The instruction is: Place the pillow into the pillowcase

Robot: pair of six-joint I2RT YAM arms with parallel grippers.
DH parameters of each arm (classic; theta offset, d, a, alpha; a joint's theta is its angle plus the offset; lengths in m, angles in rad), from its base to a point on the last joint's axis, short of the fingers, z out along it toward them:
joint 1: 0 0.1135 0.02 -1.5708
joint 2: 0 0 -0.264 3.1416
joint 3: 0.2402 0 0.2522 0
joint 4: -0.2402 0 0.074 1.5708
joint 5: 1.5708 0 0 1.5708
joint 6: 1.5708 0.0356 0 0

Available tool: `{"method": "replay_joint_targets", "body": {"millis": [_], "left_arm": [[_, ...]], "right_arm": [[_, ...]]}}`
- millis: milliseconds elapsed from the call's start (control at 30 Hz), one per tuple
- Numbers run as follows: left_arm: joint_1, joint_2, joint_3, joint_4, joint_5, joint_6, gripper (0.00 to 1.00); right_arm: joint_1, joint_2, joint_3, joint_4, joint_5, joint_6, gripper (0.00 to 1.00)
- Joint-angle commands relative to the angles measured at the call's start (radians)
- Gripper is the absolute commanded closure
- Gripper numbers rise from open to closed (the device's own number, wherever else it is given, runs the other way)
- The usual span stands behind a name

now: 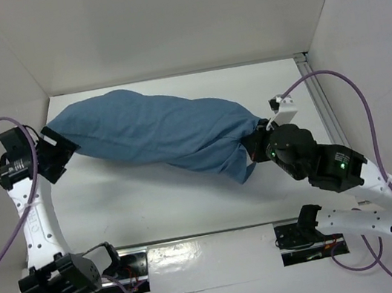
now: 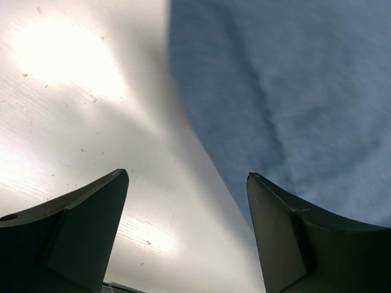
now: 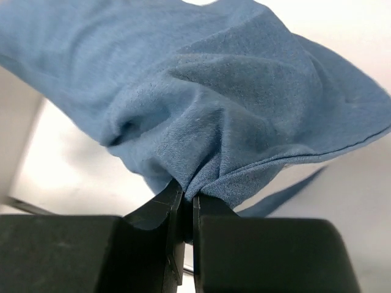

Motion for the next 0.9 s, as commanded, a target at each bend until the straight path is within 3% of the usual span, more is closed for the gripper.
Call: {"method": "replay_joint_targets", "body": {"millis": [0, 200, 400, 433, 667, 867], "left_arm": [[0.062, 0.053, 0.030, 0.012, -0.002, -0.042, 0.08], [0.162, 0.142, 0.006, 0.149, 0.082, -0.074, 0.01], [0.228, 0.197, -0.051, 0.356, 0.242, -0.103, 0.00], [0.249, 0.207, -0.063, 0.394, 0.319, -0.104, 0.00], [0.260, 0.202, -0.222, 0.730, 0.538, -0.194, 0.00], [0.260, 0.262, -0.244, 0.887, 0.634, -0.260, 0.01]], "right_arm": [[0.007, 0.004, 0.043, -0.019, 0.096, -0.043, 1.00], [0.007, -0.018, 0.063, -0.054, 0.096, -0.043, 1.00], [0.007, -0.005, 0.072, -0.066, 0.096, -0.043, 1.00], [0.007, -0.005, 0.072, -0.066, 0.096, -0.054, 1.00], [0.007, 0.048, 0.072, -0.022, 0.066, -0.074, 1.00], [0.007, 0.081, 0.072, 0.009, 0.047, -0.083, 1.00]]}}
